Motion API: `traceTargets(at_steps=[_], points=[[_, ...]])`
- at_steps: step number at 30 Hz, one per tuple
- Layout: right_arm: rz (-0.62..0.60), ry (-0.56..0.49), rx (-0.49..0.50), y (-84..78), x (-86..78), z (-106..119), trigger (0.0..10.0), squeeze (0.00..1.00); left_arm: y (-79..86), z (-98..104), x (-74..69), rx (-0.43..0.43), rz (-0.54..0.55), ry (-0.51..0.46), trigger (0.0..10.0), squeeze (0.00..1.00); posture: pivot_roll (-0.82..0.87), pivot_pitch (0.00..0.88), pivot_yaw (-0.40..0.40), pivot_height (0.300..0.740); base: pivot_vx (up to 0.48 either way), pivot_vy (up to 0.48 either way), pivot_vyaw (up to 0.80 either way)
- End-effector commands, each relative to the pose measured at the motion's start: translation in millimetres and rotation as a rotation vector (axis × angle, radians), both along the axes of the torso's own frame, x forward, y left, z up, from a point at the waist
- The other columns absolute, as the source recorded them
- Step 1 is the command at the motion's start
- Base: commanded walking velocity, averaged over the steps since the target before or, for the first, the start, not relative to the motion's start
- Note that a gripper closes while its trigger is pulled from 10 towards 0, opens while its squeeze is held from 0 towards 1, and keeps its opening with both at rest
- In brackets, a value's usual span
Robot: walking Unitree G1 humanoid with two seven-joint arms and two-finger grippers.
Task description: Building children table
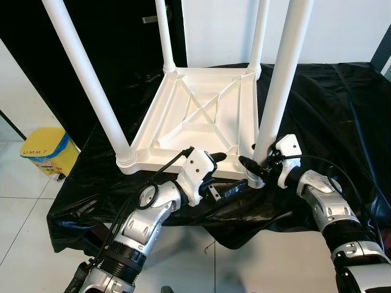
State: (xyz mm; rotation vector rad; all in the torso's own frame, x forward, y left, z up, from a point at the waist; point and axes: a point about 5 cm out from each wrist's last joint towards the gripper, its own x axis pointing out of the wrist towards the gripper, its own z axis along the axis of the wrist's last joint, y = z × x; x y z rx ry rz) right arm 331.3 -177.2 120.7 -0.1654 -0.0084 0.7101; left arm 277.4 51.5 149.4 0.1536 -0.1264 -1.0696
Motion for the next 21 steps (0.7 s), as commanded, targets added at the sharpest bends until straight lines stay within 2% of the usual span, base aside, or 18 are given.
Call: traceTargets(at_steps=[1,5,6,7,8,13,21], points=[[-0.003,0.009,-0.007,-3.1,-2.2,-5,0.0,0.0,0.1,-3,-2.6,0.015,-0.013,0.012,10.0,0.0,-0.15,0.0,0.04,0.74,0.0,0.0,0.0],[-0.018,0.007,-0.009,-5.8,-4.8,-8,0.0,0.0,0.0,-4,-3.3,0.012,-0.01,0.018,10.0,0.0,-0.15,0.0,0.036,0.74,0.0,0.0,0.0],[-0.029,0.008,-0.005,-7.1,-5.7,-9,0.7,0.0,-0.3,-4,-3.7,0.01,-0.011,0.019,10.0,0.0,-0.15,0.0,0.036,0.74,0.0,0.0,0.0],[-0.041,0.008,-0.001,-8.2,-6.4,-10,4.7,0.0,-0.6,-4,-4.0,0.01,-0.011,0.02,10.0,0.0,-0.15,0.0,0.036,0.74,0.0,0.0,0.0],[-0.054,0.007,0.007,-9.1,-7.0,-10,10.0,0.0,-0.7,-5,-4.5,0.01,-0.012,0.021,10.0,0.0,-0.16,0.0,0.036,0.74,0.0,0.0,0.0],[-0.123,-0.013,0.048,-9.4,-9.6,-9,10.0,0.0,-1.1,-6,-7.0,0.011,-0.016,0.029,10.0,0.0,-0.16,0.0,0.035,0.74,0.0,0.0,0.0],[-0.31,-0.031,0.092,2.2,-14.4,-12,10.0,0.0,0.3,-9,-11.0,0.013,-0.011,0.04,10.0,0.0,-0.16,0.0,0.028,0.74,0.0,0.0,0.0]])
